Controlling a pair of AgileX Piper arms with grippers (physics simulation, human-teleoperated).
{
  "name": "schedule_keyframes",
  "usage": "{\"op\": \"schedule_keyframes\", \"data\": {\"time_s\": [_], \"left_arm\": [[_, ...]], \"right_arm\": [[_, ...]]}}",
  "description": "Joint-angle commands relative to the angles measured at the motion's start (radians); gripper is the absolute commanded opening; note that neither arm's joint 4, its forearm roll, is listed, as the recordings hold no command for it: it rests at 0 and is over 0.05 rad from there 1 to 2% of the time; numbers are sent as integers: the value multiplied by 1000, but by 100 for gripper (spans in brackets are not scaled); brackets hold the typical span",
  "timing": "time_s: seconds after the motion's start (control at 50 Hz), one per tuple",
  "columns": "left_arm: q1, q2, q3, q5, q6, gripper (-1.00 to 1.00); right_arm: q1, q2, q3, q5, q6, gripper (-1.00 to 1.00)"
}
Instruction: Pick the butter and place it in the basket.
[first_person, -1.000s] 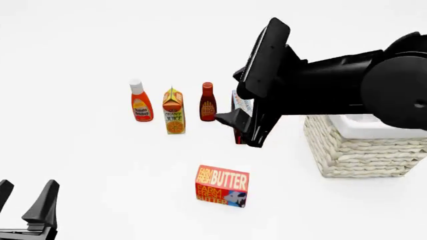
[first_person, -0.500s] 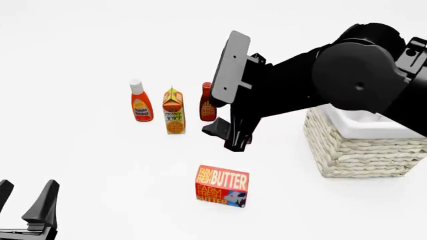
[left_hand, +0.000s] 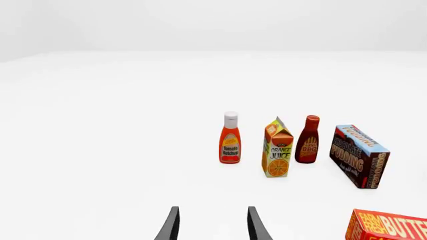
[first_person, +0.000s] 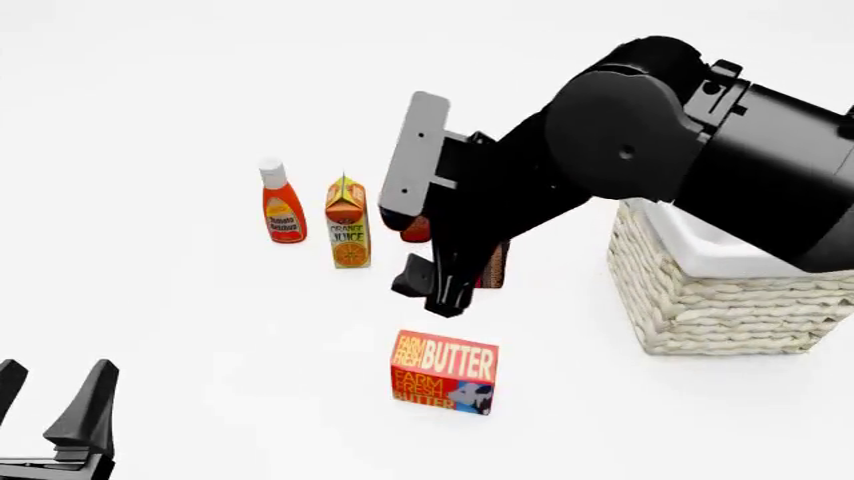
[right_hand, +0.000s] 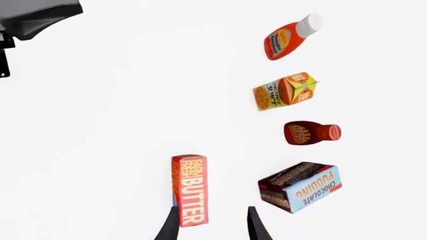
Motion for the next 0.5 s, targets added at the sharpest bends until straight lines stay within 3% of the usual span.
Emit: {"op": "schedule_keyframes", "data": {"time_s": [0.02,0.32,0.5], "left_arm": [[0,0,0,0,0,100],[0,0,0,0,0,100],[0,0,0,0,0,100]], "right_arm": [[-4,49,-59,58,17,100],[24,99,-122,134,30,100],[-18,191,-143,121,-8,100]]}}
